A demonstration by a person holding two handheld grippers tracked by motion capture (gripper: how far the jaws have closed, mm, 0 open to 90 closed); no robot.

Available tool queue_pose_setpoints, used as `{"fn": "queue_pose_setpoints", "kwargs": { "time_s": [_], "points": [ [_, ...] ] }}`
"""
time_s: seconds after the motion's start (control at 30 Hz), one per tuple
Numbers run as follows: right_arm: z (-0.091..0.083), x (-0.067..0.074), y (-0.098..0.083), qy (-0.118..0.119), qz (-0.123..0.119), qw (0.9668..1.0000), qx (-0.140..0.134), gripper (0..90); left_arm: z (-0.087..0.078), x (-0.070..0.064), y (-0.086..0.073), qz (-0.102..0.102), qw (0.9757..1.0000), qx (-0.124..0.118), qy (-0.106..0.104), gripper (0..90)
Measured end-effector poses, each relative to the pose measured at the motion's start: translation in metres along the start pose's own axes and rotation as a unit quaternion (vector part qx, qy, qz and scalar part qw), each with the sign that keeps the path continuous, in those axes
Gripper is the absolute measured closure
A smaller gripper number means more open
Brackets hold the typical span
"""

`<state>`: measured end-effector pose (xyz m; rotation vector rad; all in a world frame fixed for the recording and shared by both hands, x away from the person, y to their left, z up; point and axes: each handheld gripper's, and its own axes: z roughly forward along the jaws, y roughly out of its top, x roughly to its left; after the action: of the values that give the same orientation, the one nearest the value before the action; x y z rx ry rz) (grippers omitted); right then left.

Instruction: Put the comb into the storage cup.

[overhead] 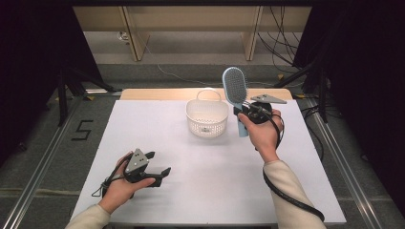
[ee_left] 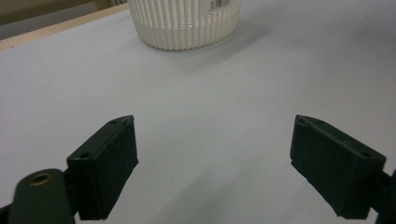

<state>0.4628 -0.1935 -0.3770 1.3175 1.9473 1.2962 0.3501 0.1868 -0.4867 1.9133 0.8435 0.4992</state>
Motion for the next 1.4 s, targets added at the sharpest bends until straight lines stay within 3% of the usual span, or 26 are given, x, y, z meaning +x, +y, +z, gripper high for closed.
{"fn": "queue_pose_setpoints", "kwargs": {
  "time_s": [1.4],
  "points": [
    [0.0079,0.0064,0.0066,0.005,-0.002,1.0,-0.008,70.8,-0.0001,0.0,-0.0001,-0.003,1.0,0.0,0.0,14.3]
  ]
}}
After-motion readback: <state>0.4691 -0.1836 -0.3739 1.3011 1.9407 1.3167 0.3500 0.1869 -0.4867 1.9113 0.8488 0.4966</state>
